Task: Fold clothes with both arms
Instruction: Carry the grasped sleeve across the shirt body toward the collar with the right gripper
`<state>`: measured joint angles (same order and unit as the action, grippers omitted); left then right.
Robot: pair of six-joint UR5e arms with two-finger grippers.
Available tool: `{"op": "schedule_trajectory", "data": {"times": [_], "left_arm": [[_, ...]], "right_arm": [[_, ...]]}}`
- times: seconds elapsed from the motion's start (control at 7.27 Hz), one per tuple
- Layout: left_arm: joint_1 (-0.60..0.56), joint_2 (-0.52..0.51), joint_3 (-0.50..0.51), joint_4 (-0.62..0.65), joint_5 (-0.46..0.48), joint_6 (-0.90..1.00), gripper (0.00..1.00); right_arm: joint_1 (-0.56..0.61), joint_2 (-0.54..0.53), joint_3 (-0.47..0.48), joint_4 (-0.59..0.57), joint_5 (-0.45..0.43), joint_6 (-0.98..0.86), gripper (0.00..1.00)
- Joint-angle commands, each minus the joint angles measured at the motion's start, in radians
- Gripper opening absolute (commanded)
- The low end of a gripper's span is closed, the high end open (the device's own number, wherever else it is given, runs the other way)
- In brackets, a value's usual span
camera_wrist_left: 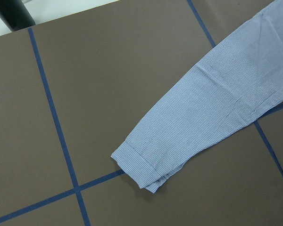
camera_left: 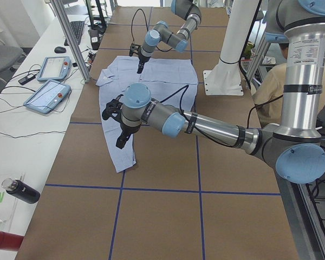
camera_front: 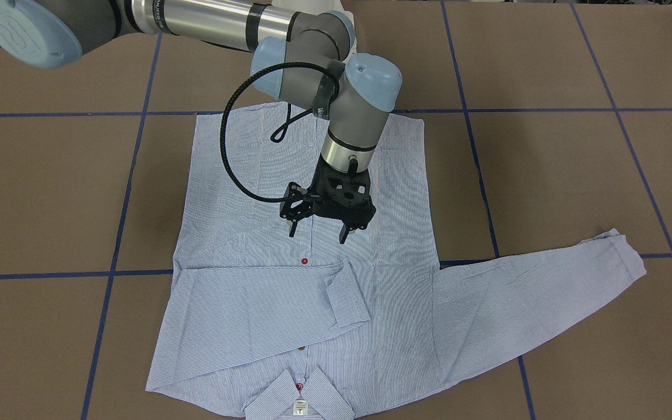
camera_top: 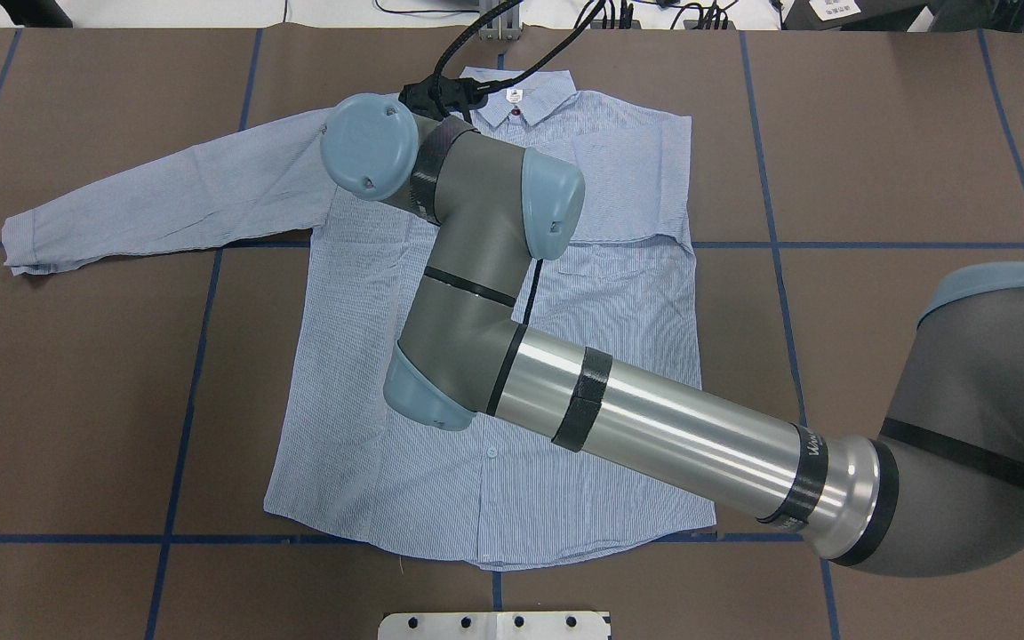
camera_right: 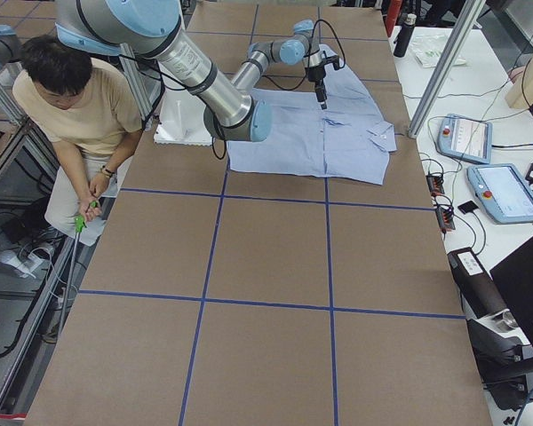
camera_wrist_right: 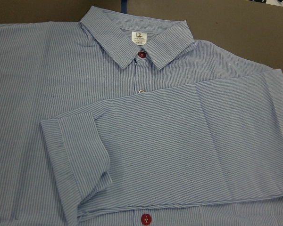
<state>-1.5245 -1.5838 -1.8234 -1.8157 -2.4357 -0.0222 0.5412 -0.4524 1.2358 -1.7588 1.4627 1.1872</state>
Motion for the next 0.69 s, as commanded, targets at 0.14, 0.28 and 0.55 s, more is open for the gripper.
{"op": "schedule_trajectory", "data": {"times": [0.14,0.28,0.55], "left_arm": [[0.001,-0.083,0.1,-0.001,0.001,-0.001,0.99],[0.001,-0.152,0.189,-0.001,0.009,0.001,0.99],[0.016,-0.248,0.361,-0.083,0.041,0.002,0.99]], "right_arm": [[0.096,-0.235,0.323,-0.028,0.068,-0.095,1.0],[0.167,-0.332,0.438,-0.028,0.158,-0.141,1.0],[0.317,-0.463,0.514,-0.027,0.348,-0.326,1.0]]}}
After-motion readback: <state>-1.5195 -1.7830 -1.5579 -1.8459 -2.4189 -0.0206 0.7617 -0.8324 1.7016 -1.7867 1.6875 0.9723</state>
